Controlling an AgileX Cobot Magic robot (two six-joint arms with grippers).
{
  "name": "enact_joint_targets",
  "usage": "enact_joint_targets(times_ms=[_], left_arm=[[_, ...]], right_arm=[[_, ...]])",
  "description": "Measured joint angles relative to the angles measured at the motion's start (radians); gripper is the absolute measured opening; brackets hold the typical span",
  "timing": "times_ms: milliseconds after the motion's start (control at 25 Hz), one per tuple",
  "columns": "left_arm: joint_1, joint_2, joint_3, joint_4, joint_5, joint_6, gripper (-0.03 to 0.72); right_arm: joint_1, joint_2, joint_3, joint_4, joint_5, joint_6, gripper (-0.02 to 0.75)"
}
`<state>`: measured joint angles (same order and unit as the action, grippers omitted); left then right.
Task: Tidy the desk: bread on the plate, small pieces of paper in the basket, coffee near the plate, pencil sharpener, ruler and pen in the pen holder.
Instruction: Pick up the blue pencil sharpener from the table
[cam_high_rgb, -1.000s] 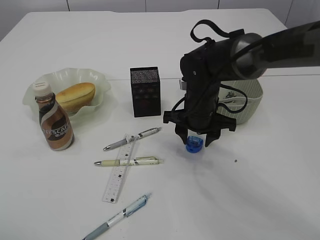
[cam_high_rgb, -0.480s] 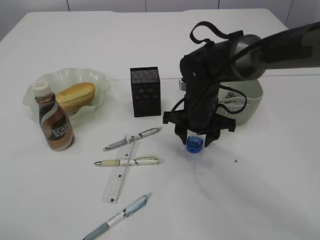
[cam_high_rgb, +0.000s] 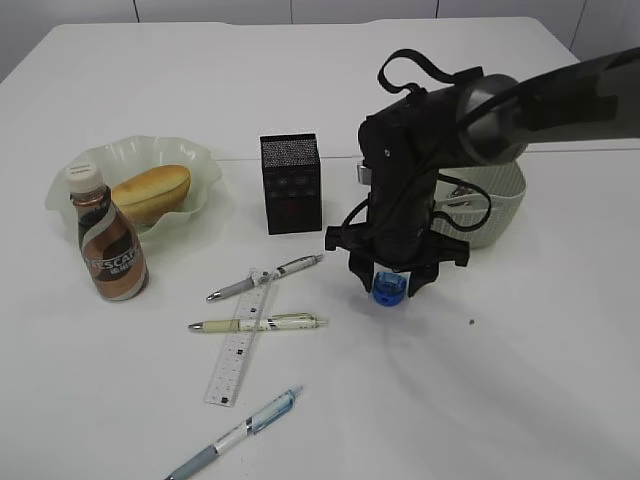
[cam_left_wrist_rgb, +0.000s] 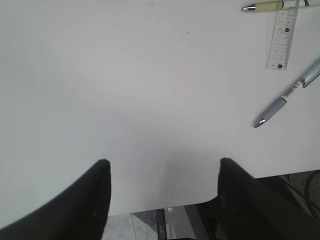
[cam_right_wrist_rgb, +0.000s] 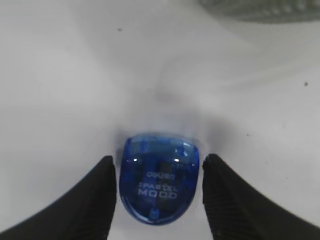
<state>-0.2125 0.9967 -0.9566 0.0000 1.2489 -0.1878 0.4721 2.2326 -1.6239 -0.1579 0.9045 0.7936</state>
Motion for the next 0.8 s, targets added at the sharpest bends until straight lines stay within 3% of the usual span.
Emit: enact_joint_targets(times_ms=[800], left_arm=[[0.0,0.0,0.0,0.0,0.0,0.0,0.487]], right_arm=[[0.0,0.0,0.0,-0.002,-0.013,0.0,0.405]])
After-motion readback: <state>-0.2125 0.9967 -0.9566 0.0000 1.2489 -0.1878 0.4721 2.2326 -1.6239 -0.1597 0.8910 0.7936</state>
